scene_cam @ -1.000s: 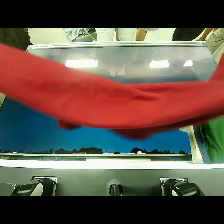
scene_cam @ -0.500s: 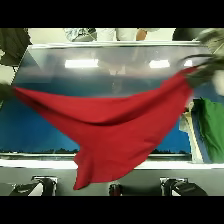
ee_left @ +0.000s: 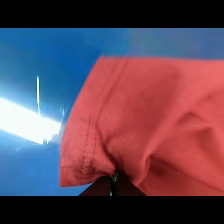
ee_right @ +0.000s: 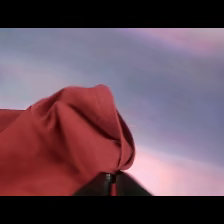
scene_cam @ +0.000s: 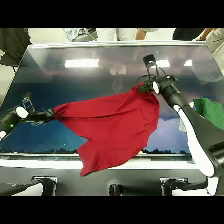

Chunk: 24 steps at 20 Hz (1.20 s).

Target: Fold the shirts.

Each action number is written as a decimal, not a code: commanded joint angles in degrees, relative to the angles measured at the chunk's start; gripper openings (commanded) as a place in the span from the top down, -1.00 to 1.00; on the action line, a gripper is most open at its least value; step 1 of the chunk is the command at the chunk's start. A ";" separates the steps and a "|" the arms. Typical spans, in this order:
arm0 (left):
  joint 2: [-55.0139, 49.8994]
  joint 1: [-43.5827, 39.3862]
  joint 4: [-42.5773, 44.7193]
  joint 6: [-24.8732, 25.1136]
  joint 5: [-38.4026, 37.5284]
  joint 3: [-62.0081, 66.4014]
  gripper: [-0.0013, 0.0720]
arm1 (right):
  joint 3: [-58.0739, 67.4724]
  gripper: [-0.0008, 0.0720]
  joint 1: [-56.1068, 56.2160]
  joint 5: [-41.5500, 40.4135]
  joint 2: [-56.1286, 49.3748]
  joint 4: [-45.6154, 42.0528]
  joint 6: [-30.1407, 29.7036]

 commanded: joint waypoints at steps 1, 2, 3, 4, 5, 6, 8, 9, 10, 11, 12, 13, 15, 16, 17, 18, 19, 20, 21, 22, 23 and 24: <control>-3.76 0.02 -0.66 0.13 1.07 -0.46 0.89 | -0.04 0.00 -0.02 -1.05 -1.66 4.39 1.66; -3.69 0.02 -0.61 0.17 0.96 -0.22 0.89 | 0.31 -0.47 -0.04 0.15 0.02 4.42 0.09; -3.65 0.02 -0.63 1.68 0.79 0.37 0.89 | 0.87 -0.71 -0.46 1.68 2.12 4.24 -3.15; -3.65 0.02 -0.61 3.98 0.13 1.27 0.89 | 2.05 -0.76 -1.57 4.57 4.74 4.81 -6.54; -3.65 0.02 -0.63 6.12 -0.79 2.23 0.89 | 3.30 -0.81 -3.50 7.54 7.39 5.90 -9.84; -3.65 0.02 -0.61 7.96 -1.88 3.17 0.89 | 4.17 -0.83 -6.60 10.78 10.51 8.63 -14.34; -3.65 0.02 -0.61 9.81 -2.91 4.07 0.89 | 4.52 -0.83 -15.08 21.90 15.63 17.20 -23.45; -3.65 0.02 -0.61 10.34 -3.08 4.09 0.89 | 4.50 -0.83 -19.61 31.17 16.81 21.55 -27.91; -3.65 0.02 -0.61 10.54 -3.10 4.07 0.89 | 4.17 -0.83 -24.00 44.09 17.00 25.33 -31.41; -3.65 0.02 -0.63 10.51 -3.08 4.07 0.89 | 1.66 -0.83 -27.15 54.14 17.11 27.65 -33.20; -3.65 0.02 -0.63 10.51 -3.13 4.07 0.89 | -3.37 -0.83 -28.59 59.74 18.14 30.32 -34.95; -3.65 0.02 -0.63 10.51 -3.45 4.07 0.89 | -11.28 -0.85 -28.76 61.18 20.70 32.52 -35.71; -3.65 0.02 -0.63 10.54 -5.03 4.07 0.89 | -30.45 -0.90 -26.67 53.79 28.52 37.00 -33.09; -3.65 0.02 -0.63 10.51 -5.62 4.07 0.89 | -39.60 -0.92 -24.63 49.00 32.50 40.72 -31.28; -3.65 0.02 -0.63 10.51 -5.73 4.07 0.89 | -47.87 -0.92 -22.14 44.02 36.00 45.05 -29.88; -3.65 0.02 -0.66 10.51 -5.68 4.07 0.89 | -55.21 -0.92 -19.06 38.93 39.01 50.01 -28.41; -3.65 0.02 -0.66 10.51 -5.68 4.07 0.89 | -60.26 -0.92 -16.28 34.62 40.85 53.75 -27.56; -3.65 0.00 -0.68 10.49 -5.68 4.07 0.89 | -63.91 -0.92 -13.38 30.93 41.68 56.94 -26.21; -3.65 -0.02 -0.68 10.49 -5.81 4.07 0.89 | -65.88 -0.91 -10.69 28.28 41.70 59.87 -25.59; -3.65 -0.02 -0.68 10.49 -6.14 4.07 0.89 | -66.69 -0.92 -7.58 25.51 41.70 62.42 -25.57; -3.65 -0.02 -0.68 10.49 -6.34 4.07 0.89 | -66.73 -0.93 -4.70 22.62 41.70 64.59 -25.40; -3.65 -0.02 -0.66 10.49 -6.69 4.07 0.89 | -66.73 -0.93 -1.75 19.12 41.70 66.75 -24.11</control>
